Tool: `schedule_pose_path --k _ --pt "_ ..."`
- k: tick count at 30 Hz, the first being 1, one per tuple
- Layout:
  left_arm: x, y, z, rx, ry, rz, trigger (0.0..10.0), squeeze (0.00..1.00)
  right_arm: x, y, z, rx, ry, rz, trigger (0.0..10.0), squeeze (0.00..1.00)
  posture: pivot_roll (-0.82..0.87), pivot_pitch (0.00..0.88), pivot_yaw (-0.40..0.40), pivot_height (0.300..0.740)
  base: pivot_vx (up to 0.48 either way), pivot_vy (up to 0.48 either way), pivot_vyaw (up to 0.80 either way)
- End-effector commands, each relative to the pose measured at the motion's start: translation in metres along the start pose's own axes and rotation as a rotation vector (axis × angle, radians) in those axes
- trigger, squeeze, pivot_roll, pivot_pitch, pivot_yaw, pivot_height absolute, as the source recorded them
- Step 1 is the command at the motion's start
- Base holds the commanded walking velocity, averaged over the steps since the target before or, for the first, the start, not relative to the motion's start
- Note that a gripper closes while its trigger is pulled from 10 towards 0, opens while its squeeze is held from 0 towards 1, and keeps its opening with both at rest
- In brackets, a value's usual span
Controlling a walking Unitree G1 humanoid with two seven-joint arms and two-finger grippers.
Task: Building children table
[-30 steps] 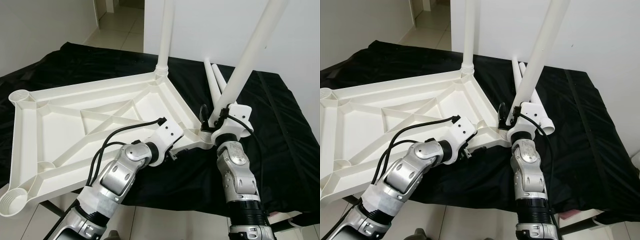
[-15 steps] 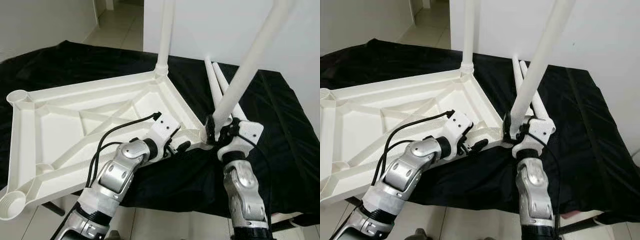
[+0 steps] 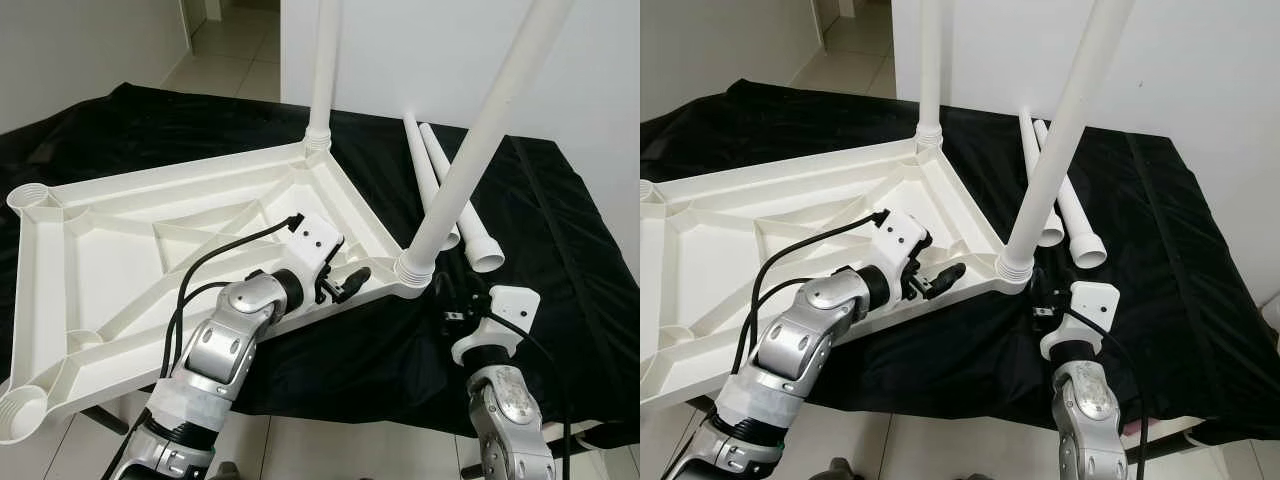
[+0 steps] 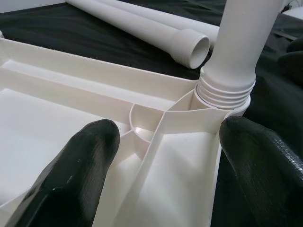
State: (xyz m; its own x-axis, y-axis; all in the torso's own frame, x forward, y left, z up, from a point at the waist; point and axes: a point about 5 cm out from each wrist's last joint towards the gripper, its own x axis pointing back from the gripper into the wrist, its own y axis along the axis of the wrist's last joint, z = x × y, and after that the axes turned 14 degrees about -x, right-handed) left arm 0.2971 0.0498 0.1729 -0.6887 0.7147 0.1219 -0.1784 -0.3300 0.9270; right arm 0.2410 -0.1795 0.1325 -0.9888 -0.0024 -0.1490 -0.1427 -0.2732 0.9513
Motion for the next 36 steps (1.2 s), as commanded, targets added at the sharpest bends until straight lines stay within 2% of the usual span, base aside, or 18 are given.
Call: schedule_pose_path --k 1,4,11,14,24,27,36 --pt "0.005 0.005 0.010 -0.003 0.129 0.002 10.0 0.00 -0.002 -0.003 0.000 -0.002 0.030 0.021 10.0 0.00 0.08 0.046 -0.052 0.740 0.000 0.000 0.00" --pt "0.012 0.012 0.015 -0.019 0.157 -0.015 10.0 0.00 -0.008 -0.005 0.002 0.006 0.086 0.049 10.0 0.00 0.09 0.047 -0.055 0.740 0.000 0.000 0.00" --pt "0.016 0.019 0.014 -0.035 0.164 -0.028 10.0 0.00 -0.019 -0.003 -0.002 0.015 0.131 0.063 10.0 0.00 0.10 0.051 -0.060 0.740 0.000 0.000 0.00" --pt "0.018 0.022 0.012 -0.037 0.168 -0.033 10.0 0.00 -0.032 -0.001 -0.006 0.032 0.145 0.066 10.0 0.00 0.11 0.059 -0.068 0.740 0.000 0.000 0.00" --pt "0.023 0.030 0.010 -0.031 0.192 -0.040 10.0 0.00 -0.061 0.006 -0.012 0.035 0.183 0.066 10.0 0.00 0.13 0.085 -0.092 0.740 0.000 0.000 0.00" --pt "0.027 0.032 0.008 -0.030 0.206 -0.039 10.0 0.00 -0.076 0.006 -0.009 0.027 0.210 0.075 10.0 0.00 0.15 0.111 -0.103 0.740 0.000 0.000 0.00" --pt "0.033 0.036 0.005 -0.013 0.229 -0.035 10.0 0.00 -0.101 0.001 0.002 0.009 0.284 0.119 10.0 0.00 0.16 0.153 -0.109 0.740 0.000 0.000 0.00"
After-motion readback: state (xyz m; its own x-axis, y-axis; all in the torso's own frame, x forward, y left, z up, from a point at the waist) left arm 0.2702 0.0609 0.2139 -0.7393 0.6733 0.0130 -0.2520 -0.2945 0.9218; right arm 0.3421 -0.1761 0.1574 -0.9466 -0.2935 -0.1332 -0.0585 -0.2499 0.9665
